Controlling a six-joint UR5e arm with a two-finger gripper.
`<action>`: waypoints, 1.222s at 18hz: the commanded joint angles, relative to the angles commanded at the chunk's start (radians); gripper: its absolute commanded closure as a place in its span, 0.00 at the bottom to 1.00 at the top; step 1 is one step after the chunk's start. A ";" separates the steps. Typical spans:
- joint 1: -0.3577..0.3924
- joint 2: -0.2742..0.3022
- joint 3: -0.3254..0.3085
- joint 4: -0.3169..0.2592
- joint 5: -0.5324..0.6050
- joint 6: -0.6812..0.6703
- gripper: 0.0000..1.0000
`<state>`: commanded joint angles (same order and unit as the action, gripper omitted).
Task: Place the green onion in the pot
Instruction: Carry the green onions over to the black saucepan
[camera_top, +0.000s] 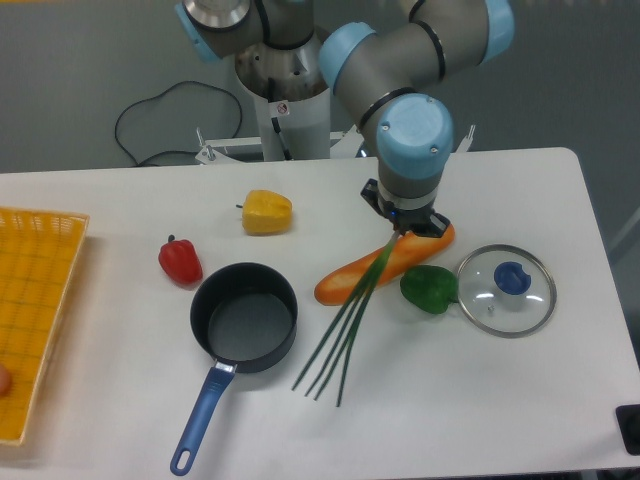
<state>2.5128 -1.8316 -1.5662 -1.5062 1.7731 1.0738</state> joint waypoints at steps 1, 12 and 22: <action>-0.011 0.006 0.000 -0.020 0.005 0.000 0.86; -0.109 0.032 0.008 -0.201 0.034 -0.005 0.86; -0.130 0.023 0.008 -0.209 0.038 -0.009 0.85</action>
<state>2.3823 -1.8085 -1.5585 -1.7150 1.8116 1.0646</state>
